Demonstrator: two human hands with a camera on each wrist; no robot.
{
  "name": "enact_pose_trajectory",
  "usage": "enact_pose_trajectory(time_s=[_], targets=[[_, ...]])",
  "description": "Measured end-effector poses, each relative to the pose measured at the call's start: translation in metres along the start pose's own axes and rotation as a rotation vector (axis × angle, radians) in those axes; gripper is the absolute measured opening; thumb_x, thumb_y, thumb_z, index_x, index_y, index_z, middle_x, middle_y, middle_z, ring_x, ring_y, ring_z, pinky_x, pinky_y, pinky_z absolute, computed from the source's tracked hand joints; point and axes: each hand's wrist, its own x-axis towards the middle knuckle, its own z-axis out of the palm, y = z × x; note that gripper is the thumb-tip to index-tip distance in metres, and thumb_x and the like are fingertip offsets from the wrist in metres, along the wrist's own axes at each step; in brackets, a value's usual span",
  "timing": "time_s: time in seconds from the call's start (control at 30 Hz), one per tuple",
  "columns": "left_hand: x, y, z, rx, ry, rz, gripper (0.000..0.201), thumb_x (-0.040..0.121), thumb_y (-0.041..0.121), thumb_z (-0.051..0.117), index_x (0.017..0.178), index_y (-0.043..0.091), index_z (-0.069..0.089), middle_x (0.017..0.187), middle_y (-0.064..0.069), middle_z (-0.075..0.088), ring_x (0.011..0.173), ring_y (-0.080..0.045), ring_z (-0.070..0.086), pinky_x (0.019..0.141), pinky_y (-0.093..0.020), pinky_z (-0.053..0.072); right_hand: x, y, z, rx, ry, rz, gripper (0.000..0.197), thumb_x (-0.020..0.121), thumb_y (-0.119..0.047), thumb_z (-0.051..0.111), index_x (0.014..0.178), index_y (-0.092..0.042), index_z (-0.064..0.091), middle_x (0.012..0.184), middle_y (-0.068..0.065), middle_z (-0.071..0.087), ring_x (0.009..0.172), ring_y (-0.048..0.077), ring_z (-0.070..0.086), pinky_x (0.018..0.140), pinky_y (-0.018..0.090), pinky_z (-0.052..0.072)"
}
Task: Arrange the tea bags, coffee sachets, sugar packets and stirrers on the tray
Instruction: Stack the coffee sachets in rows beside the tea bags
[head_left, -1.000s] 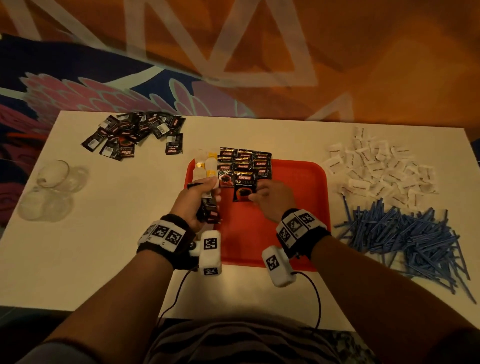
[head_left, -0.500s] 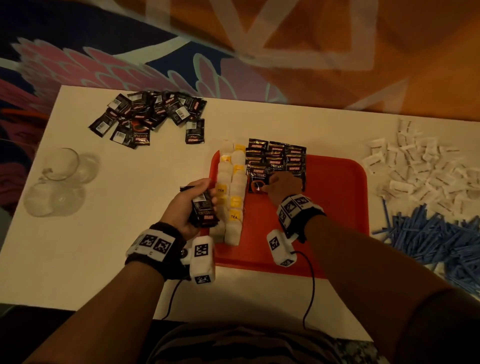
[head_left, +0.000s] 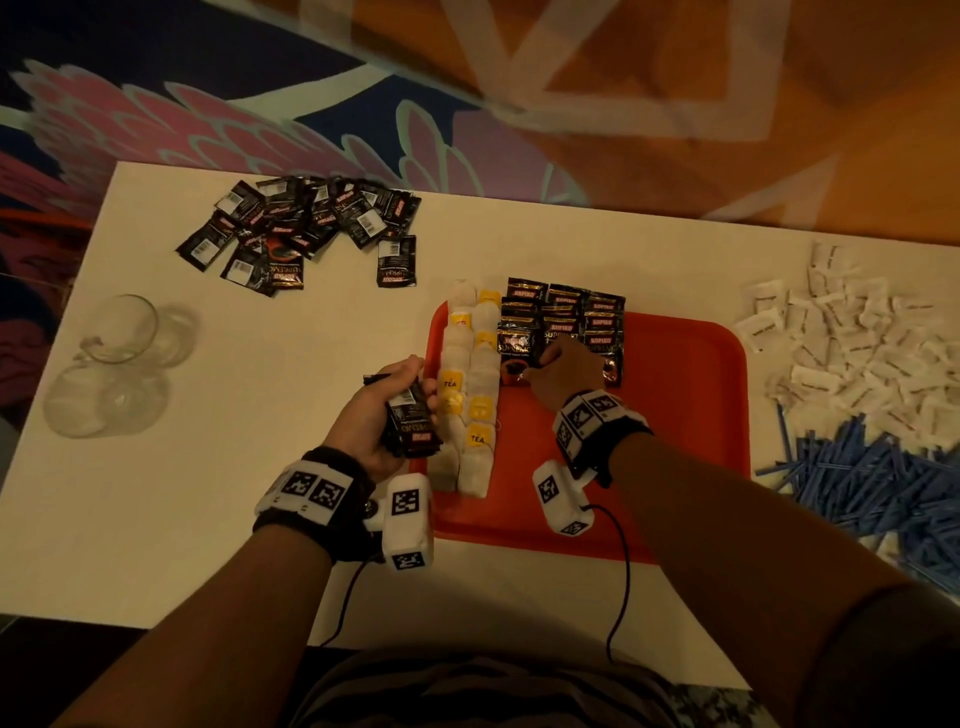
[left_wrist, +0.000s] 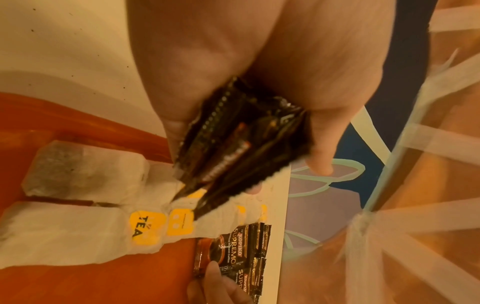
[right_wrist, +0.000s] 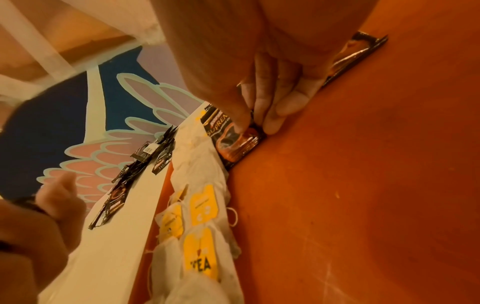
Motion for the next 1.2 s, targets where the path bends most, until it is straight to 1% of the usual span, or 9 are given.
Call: enact_pose_trajectory(time_s=[0.17, 0.3, 0.4, 0.57, 0.83, 0.93, 1.03, 1.1, 1.2], targets=[[-0.004, -0.002, 0.007, -0.04, -0.071, -0.018, 0.038, 0.086, 0.034, 0.062, 0.118, 0.014, 0.056, 0.085, -0.006, 0.064, 0.067, -0.019, 0.061, 0.06, -0.03, 0.056, -0.005, 0.002, -0.004, 0.015, -0.02, 0.003, 0.024, 0.083, -0.021, 0.076, 0.094, -0.017, 0.055, 0.097, 0.0, 0.058, 0.083, 0.016, 0.058, 0.054, 0.02, 0.042], [-0.005, -0.005, 0.01, -0.07, -0.129, -0.027, 0.057, 0.076, 0.002, 0.06, 0.13, 0.015, 0.05, 0.095, -0.015, 0.065, 0.076, -0.026, 0.064, 0.064, -0.036, 0.056, -0.01, 0.005, -0.013, 0.062, -0.023, 0.013, 0.021, 0.083, -0.021, 0.075, 0.094, -0.018, 0.057, 0.108, 0.001, 0.061, 0.084, 0.014, 0.058, 0.059, 0.02, 0.046], [-0.004, -0.007, 0.018, 0.015, -0.119, -0.022, 0.052, 0.086, -0.008, 0.043, 0.133, 0.015, 0.048, 0.105, -0.02, 0.069, 0.085, -0.031, 0.071, 0.068, -0.04, 0.06, -0.019, 0.006, -0.026, 0.079, -0.04, -0.031, 0.018, 0.086, -0.025, 0.071, 0.098, -0.015, 0.06, 0.103, -0.004, 0.06, 0.08, 0.006, 0.054, 0.054, 0.013, 0.036], [-0.013, -0.01, 0.039, 0.286, -0.128, -0.02, 0.026, 0.091, 0.0, 0.056, 0.111, 0.007, 0.071, 0.106, -0.02, 0.073, 0.091, -0.033, 0.074, 0.069, -0.047, 0.062, -0.043, -0.003, -0.046, 0.196, -0.172, -0.216, 0.021, 0.088, -0.037, 0.067, 0.093, -0.017, 0.066, 0.09, 0.0, 0.071, 0.08, 0.008, 0.066, 0.069, 0.024, 0.053], [-0.022, -0.021, 0.067, 0.468, -0.1, 0.109, 0.057, 0.071, 0.015, 0.079, 0.126, 0.006, 0.064, 0.114, -0.023, 0.07, 0.097, -0.038, 0.071, 0.076, -0.048, 0.058, -0.075, -0.009, -0.075, 0.337, -0.443, -0.326, 0.024, 0.081, -0.01, 0.077, 0.104, -0.01, 0.068, 0.09, -0.002, 0.069, 0.087, 0.014, 0.067, 0.08, 0.028, 0.056], [-0.023, -0.025, 0.073, 0.439, -0.137, 0.134, 0.05, 0.074, 0.014, 0.074, 0.122, 0.01, 0.064, 0.105, -0.02, 0.071, 0.087, -0.031, 0.071, 0.078, -0.045, 0.058, -0.078, -0.007, -0.086, 0.343, -0.346, -0.308, 0.017, 0.078, -0.009, 0.078, 0.092, -0.013, 0.071, 0.093, 0.001, 0.07, 0.085, 0.013, 0.067, 0.079, 0.032, 0.056], [-0.024, -0.026, 0.074, 0.331, -0.175, 0.101, 0.033, 0.077, 0.003, 0.069, 0.107, 0.019, 0.066, 0.085, -0.019, 0.068, 0.072, -0.028, 0.068, 0.081, -0.05, 0.055, -0.082, -0.001, -0.095, 0.398, -0.118, -0.373, 0.015, 0.075, -0.007, 0.08, 0.087, -0.014, 0.073, 0.087, -0.004, 0.07, 0.071, -0.005, 0.059, 0.067, 0.017, 0.047], [-0.027, -0.025, 0.076, 0.301, -0.156, 0.087, 0.026, 0.084, -0.004, 0.063, 0.101, 0.015, 0.067, 0.083, -0.016, 0.068, 0.068, -0.023, 0.066, 0.07, -0.042, 0.057, -0.085, 0.002, -0.101, 0.388, 0.038, -0.443, 0.022, 0.075, -0.005, 0.079, 0.078, -0.026, 0.073, 0.08, -0.011, 0.065, 0.062, -0.006, 0.054, 0.058, 0.008, 0.039], [-0.031, -0.025, 0.082, 0.368, -0.061, 0.038, 0.011, 0.097, 0.007, 0.058, 0.097, 0.014, 0.066, 0.081, -0.009, 0.067, 0.06, -0.016, 0.06, 0.061, -0.03, 0.052, -0.091, 0.006, -0.107, 0.397, 0.107, -0.57, 0.039, 0.079, 0.009, 0.066, 0.078, -0.029, 0.073, 0.08, 0.0, 0.063, 0.063, 0.002, 0.051, 0.055, 0.013, 0.045]])
